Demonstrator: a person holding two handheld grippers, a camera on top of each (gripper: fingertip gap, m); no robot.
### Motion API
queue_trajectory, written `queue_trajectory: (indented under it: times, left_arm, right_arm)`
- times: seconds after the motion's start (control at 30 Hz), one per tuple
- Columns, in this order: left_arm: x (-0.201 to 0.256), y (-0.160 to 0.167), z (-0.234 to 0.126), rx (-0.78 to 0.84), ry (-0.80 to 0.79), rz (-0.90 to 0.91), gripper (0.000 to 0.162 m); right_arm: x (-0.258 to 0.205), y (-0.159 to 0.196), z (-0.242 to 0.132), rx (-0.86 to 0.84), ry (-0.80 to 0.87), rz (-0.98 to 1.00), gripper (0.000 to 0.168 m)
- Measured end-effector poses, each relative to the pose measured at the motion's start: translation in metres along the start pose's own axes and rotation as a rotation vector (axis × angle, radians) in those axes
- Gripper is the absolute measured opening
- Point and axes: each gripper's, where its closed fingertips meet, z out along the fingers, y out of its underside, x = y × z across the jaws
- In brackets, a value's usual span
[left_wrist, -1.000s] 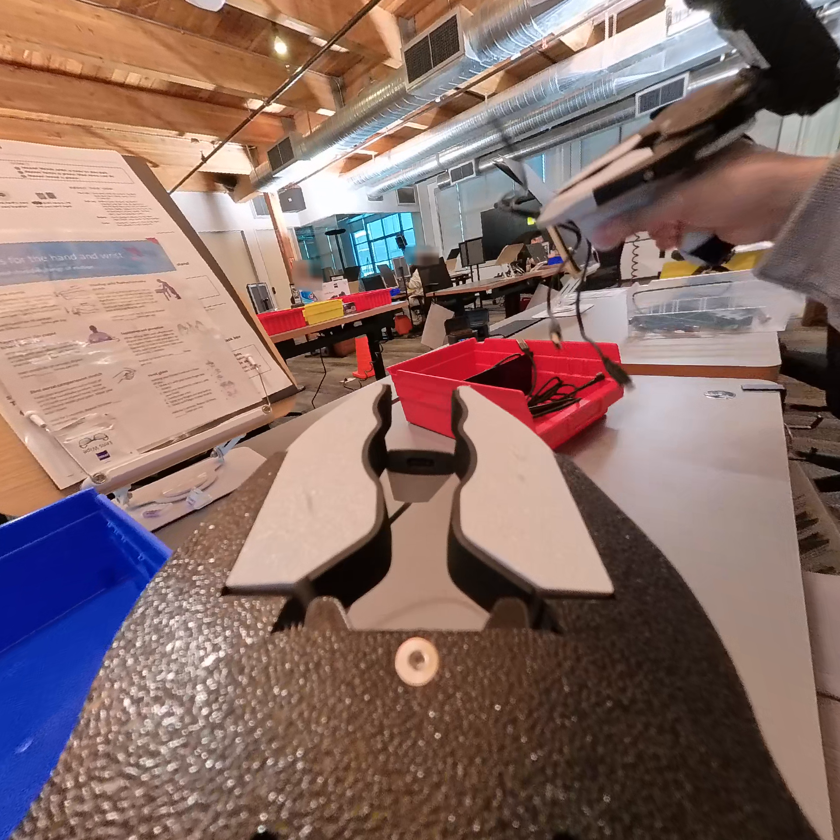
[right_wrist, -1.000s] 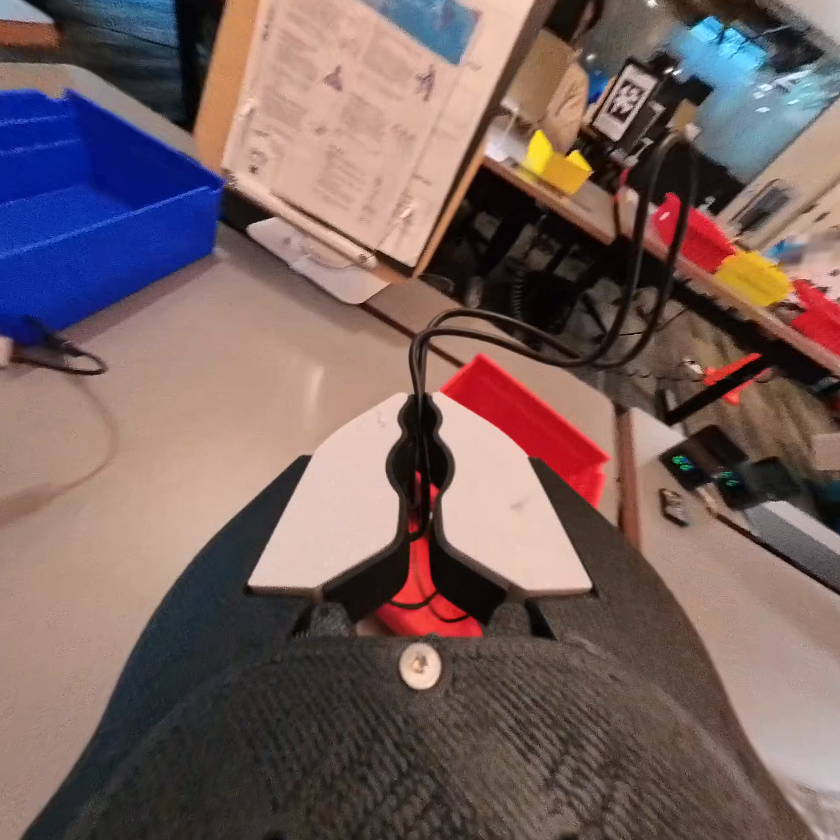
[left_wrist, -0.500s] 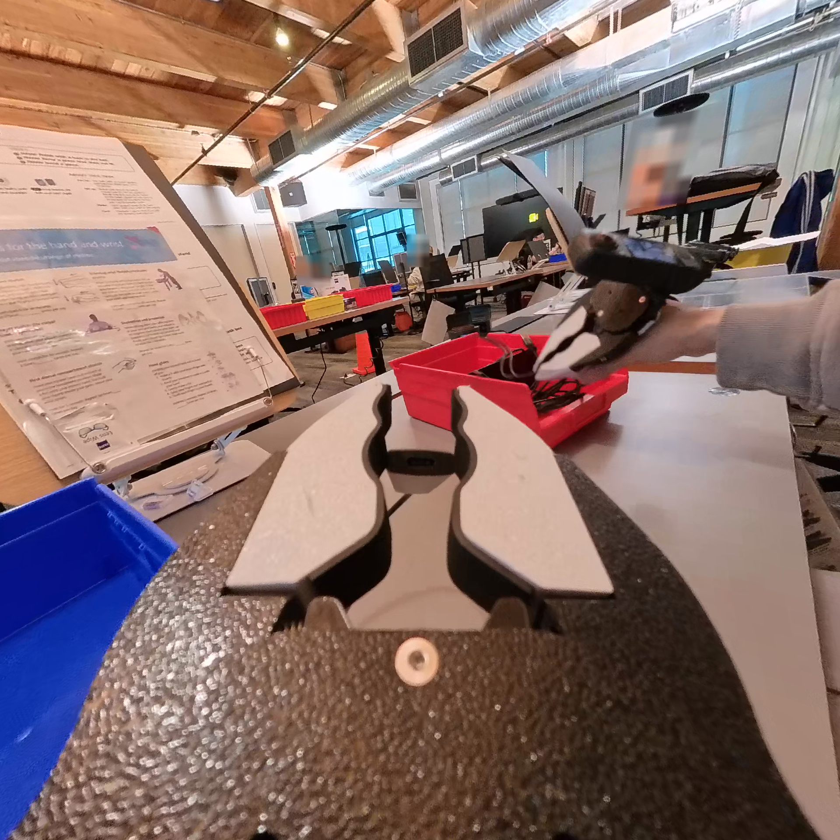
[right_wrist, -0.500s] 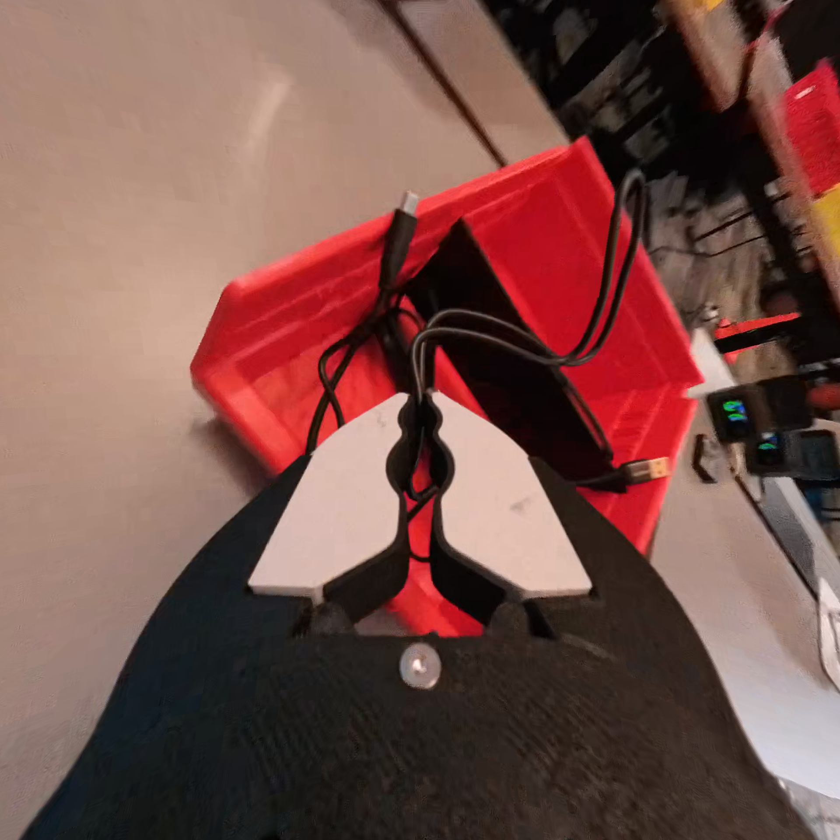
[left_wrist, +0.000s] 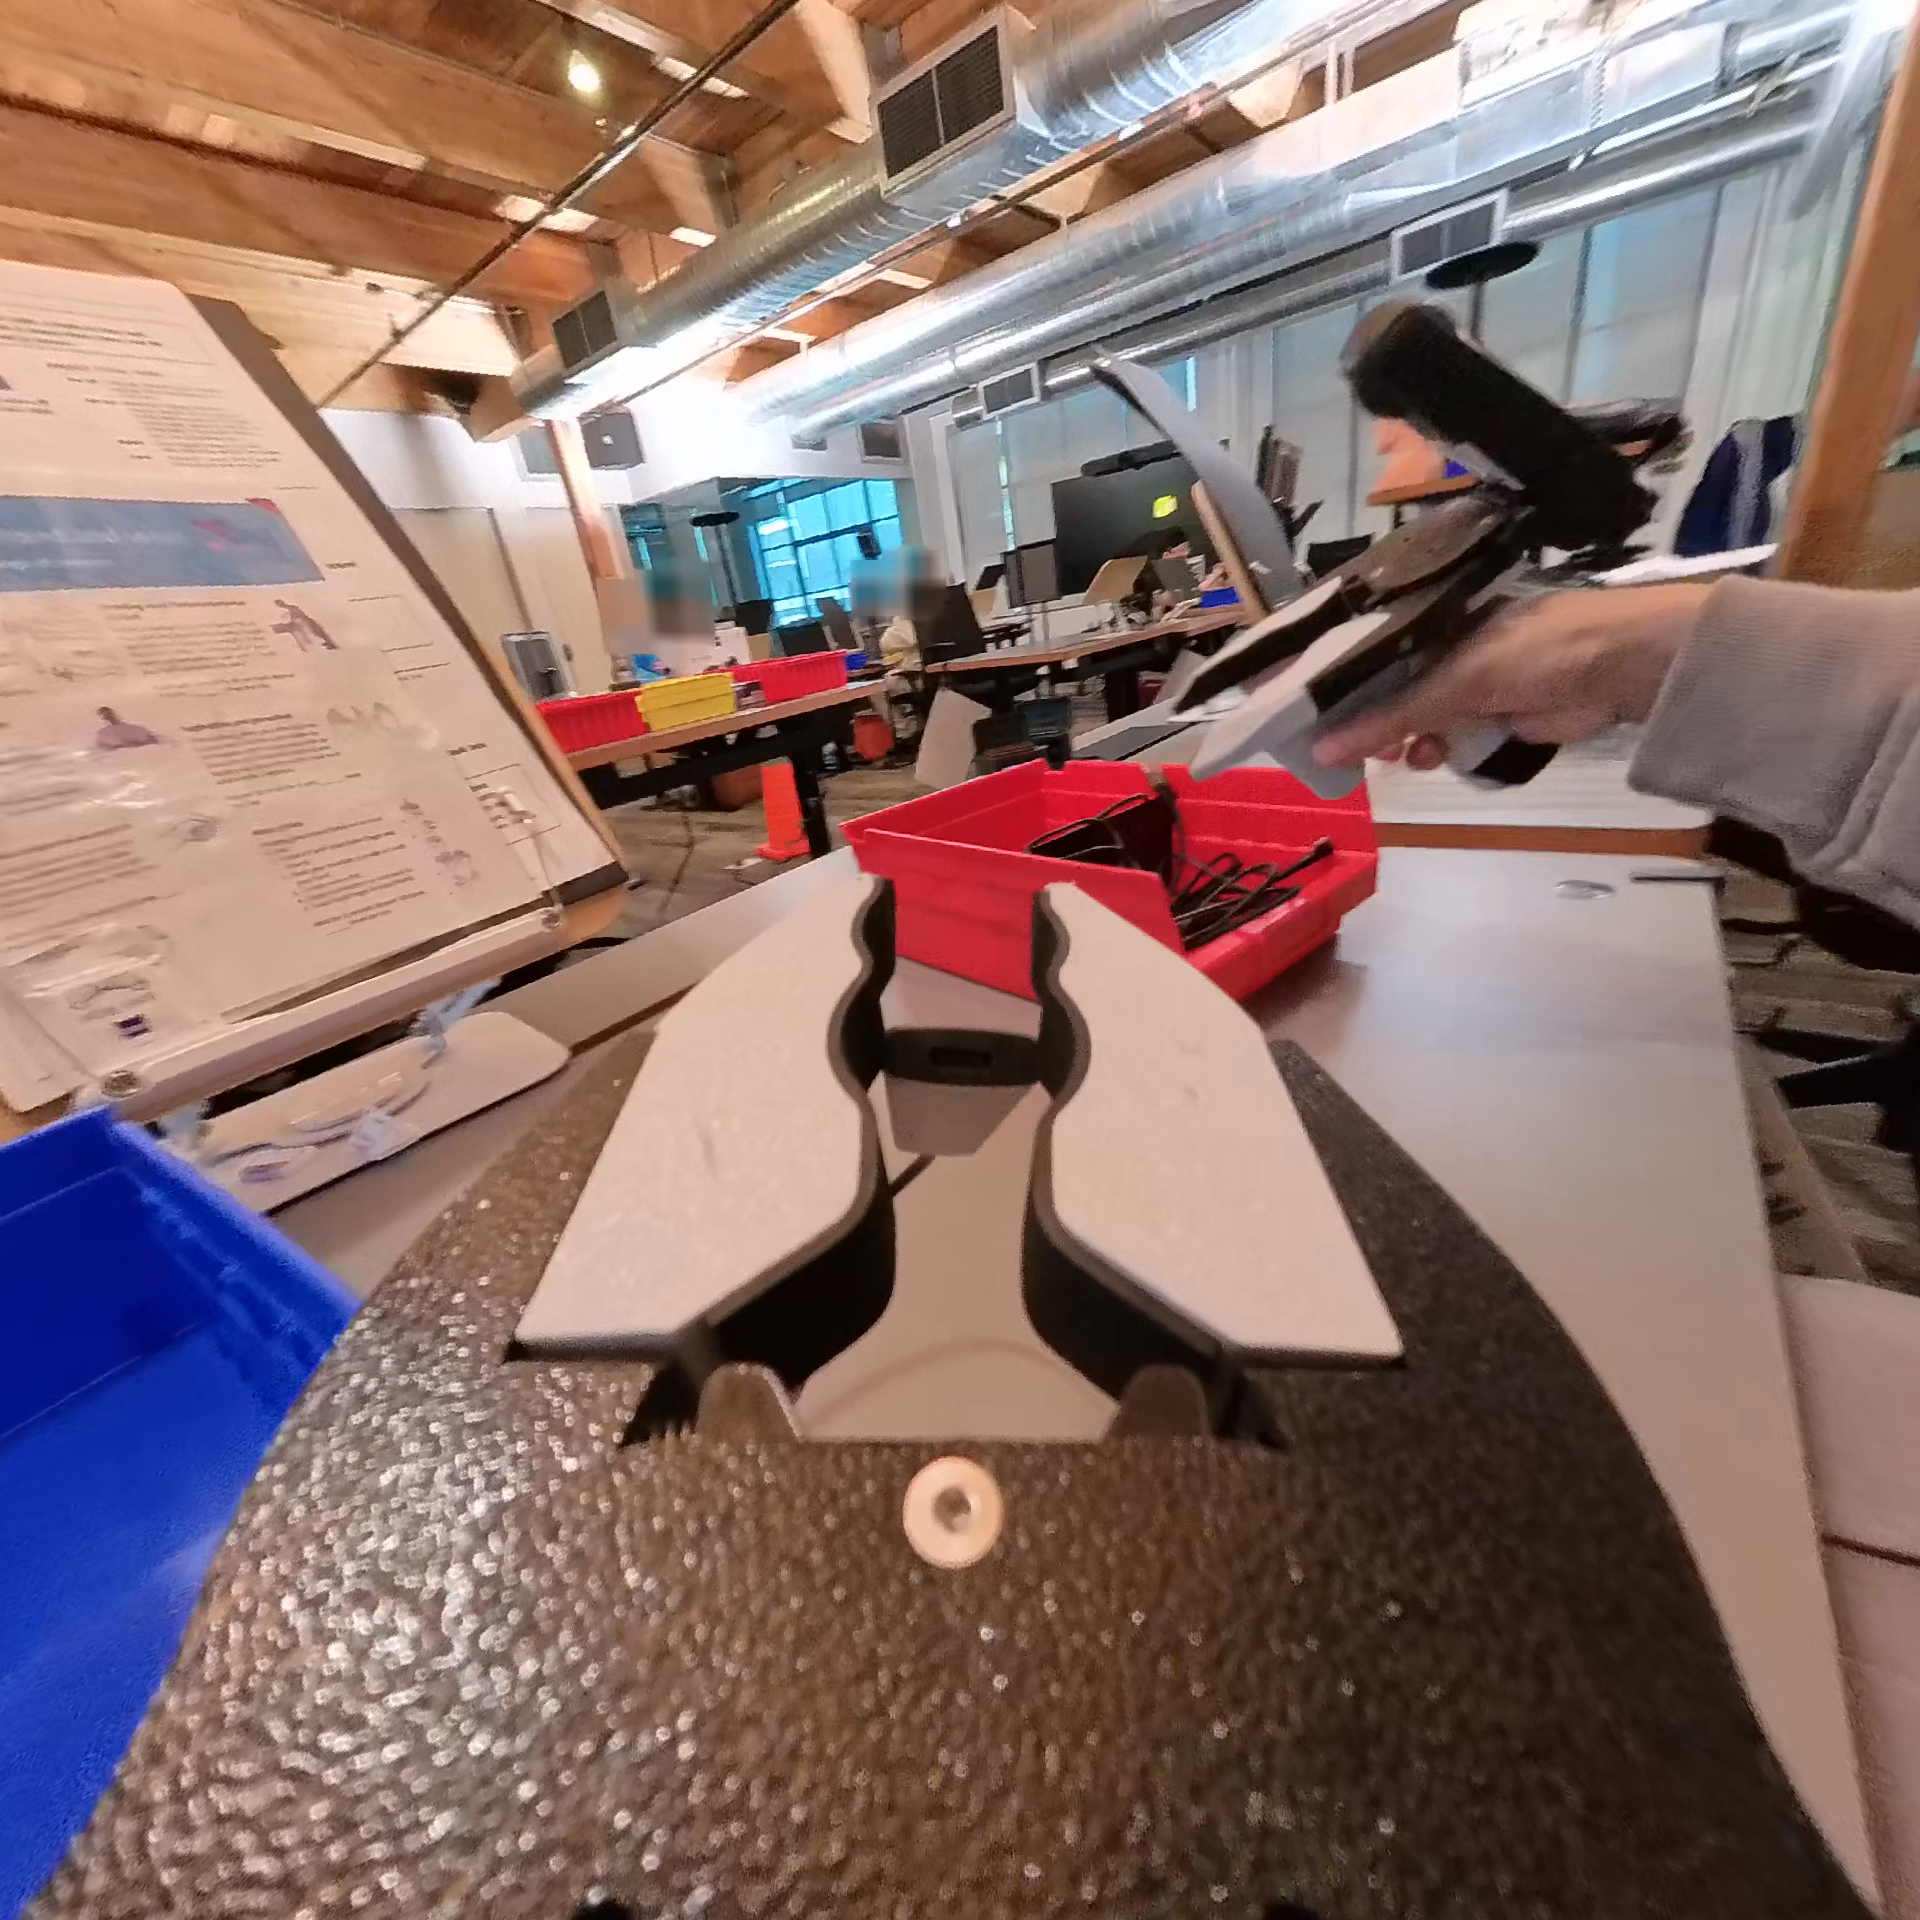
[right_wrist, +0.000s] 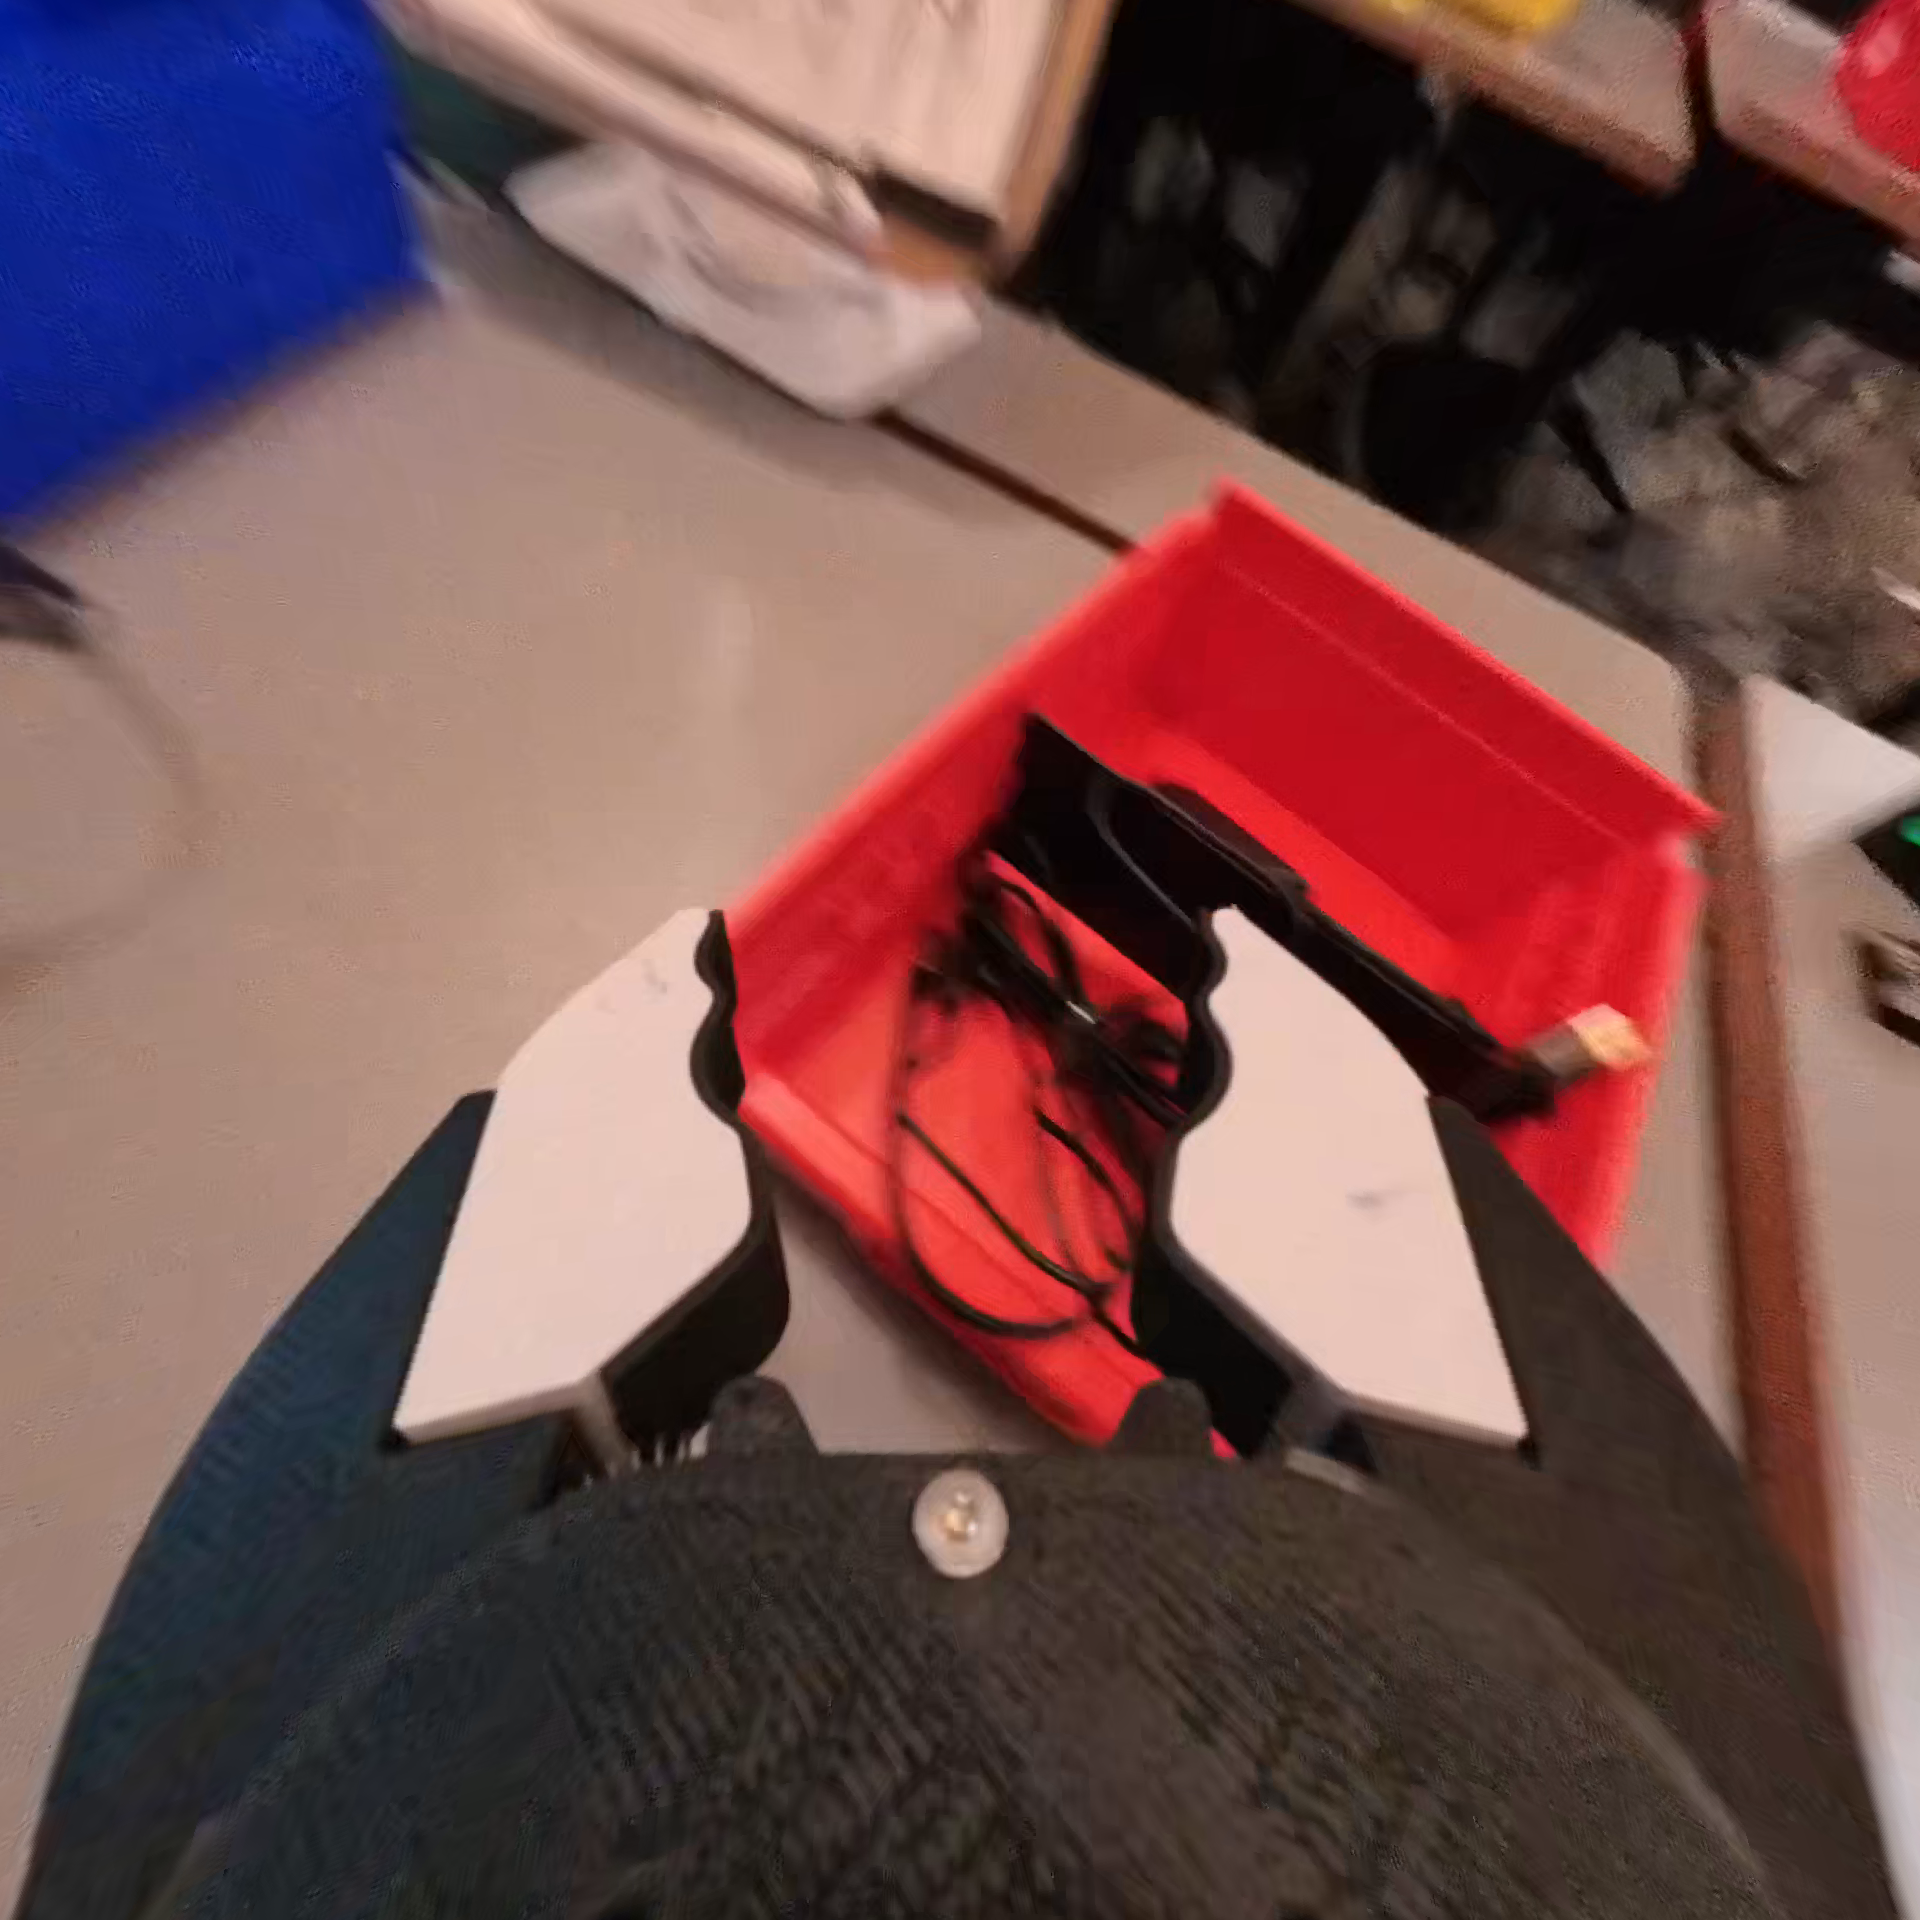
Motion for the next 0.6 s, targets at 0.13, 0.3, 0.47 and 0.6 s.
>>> queue_trajectory:
  times: [0.13, 0.3, 0.47, 0.6]
  left_arm:
    - [0.015, -0.007, -0.001, 0.061, 0.155, -0.112, 0.025]
    - [0.042, -0.025, -0.012, 0.14, 0.402, -0.199, 0.025]
    - [0.06, -0.05, -0.026, 0.252, 0.561, -0.257, 0.025]
    - [0.06, -0.054, -0.029, 0.298, 0.596, -0.307, 0.025]
  right_arm:
    - [-0.143, -0.054, -0.042, 0.4, -0.549, -0.015, 0.073]
    - [-0.253, -0.043, -0.045, 0.424, -0.888, -0.062, 0.072]
    - [-0.286, -0.035, -0.029, 0.417, -0.965, -0.066, 0.059]
    - [-0.298, -0.032, -0.036, 0.422, -1.035, -0.108, 0.026]
